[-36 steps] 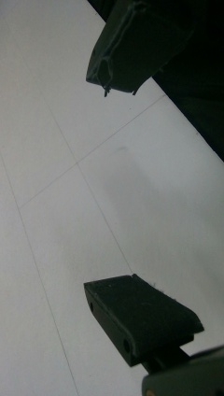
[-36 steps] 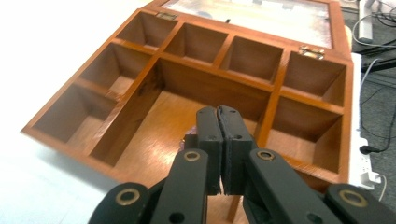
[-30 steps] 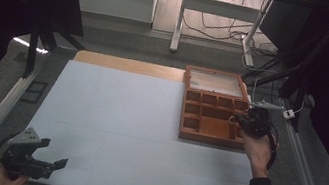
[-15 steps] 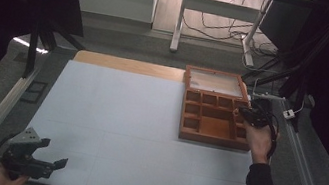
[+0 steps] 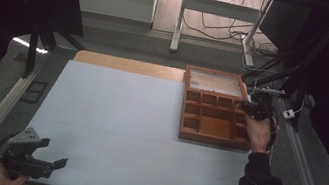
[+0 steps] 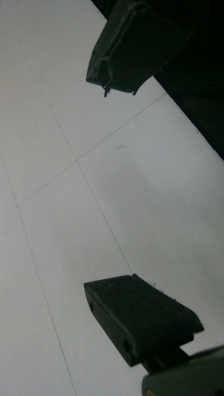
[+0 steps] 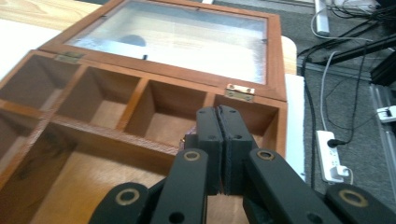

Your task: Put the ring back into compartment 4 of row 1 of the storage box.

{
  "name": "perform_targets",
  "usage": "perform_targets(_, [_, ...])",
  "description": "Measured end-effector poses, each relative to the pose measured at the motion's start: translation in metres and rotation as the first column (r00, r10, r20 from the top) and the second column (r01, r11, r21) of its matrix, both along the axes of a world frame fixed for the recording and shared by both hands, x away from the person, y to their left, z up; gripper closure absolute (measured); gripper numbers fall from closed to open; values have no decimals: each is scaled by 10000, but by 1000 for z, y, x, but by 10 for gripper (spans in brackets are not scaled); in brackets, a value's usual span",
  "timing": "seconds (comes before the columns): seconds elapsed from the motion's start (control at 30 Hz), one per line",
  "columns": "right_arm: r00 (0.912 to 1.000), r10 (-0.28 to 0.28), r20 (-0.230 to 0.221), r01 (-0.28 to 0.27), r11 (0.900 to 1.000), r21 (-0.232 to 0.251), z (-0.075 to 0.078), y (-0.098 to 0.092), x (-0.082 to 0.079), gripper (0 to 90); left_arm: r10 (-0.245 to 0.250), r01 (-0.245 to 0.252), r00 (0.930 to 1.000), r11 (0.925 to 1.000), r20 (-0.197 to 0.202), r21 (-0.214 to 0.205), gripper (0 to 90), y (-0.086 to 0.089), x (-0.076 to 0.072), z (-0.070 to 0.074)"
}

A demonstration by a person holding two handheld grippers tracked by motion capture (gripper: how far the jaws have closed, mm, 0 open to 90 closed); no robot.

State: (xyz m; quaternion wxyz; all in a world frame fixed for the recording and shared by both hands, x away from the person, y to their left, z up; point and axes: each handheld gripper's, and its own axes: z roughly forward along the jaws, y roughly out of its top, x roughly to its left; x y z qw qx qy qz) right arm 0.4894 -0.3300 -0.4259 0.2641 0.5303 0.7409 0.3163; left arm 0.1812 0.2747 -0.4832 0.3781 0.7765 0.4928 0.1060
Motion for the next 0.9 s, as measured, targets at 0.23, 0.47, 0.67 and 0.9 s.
perform_targets(0.23, [9996, -271, 54, 272, 9996, -92, -2, -5, 12, 877, 30, -30, 10000, 10000, -18, -6, 44, 0, 0, 0])
perform_targets(0.47, [9991, -432, -2, 432, 9990, -120, -7, -7, 23, 876, 40, -40, 10000, 10000, -15, 2, 44, 0, 0, 0])
perform_targets(0.67, [9986, -511, -117, 509, 9986, -121, -15, -7, 28, 876, 58, -58, 10000, 10000, -20, 2, 45, 0, 0, 0])
perform_targets(0.9, [9975, -619, -351, 613, 9979, -189, -28, -7, 30, 876, 62, -62, 10000, 10000, -24, -11, 45, 0, 0, 0])
